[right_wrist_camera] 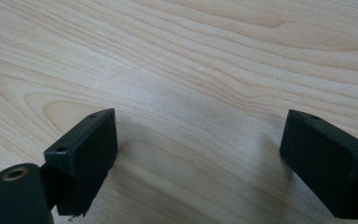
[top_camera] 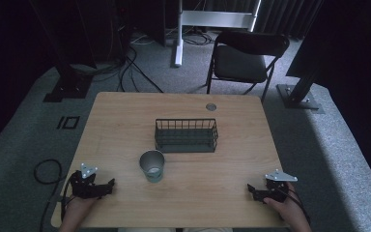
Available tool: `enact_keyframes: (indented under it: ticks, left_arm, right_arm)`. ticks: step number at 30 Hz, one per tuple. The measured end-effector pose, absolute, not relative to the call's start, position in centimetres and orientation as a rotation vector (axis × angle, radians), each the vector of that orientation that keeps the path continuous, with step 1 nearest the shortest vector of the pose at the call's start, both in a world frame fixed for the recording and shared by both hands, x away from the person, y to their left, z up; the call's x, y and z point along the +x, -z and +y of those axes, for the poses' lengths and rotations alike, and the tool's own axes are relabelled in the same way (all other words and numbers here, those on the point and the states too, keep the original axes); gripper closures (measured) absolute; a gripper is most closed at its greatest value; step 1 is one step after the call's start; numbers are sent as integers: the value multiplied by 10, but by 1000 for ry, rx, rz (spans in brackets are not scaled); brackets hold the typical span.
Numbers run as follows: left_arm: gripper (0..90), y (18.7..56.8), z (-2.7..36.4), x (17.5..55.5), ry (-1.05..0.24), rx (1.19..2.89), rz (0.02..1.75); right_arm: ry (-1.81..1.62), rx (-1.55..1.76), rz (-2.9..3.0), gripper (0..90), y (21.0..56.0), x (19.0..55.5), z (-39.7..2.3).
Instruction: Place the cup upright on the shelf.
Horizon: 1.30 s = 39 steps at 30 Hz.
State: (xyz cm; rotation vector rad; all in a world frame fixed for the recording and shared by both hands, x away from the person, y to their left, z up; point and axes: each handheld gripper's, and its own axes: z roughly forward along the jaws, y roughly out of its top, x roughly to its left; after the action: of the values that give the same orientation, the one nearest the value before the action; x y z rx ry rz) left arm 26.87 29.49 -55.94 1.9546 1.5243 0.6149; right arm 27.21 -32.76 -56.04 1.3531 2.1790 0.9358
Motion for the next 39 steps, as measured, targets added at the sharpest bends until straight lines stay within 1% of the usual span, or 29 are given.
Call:
enact_keyframes:
  ticks: [19, 23, 24, 39]
  left_arm:
    - [14, 559, 295, 269, -615, 1955, 1525]
    - [14, 559, 295, 269, -615, 1955, 1525]
    - [14, 559, 295, 269, -615, 1955, 1525]
    - [15, 559, 295, 269, -616, 1954, 1525]
  right_arm:
    - [-934, 1356, 2175, 107, 560, 273, -327]
    - [-933, 1369, 2160, 110, 560, 276, -325]
    - [-933, 1369, 2160, 125, 560, 276, -325]
    - [-1077, 1252, 2192, 126, 545, 287, -299]
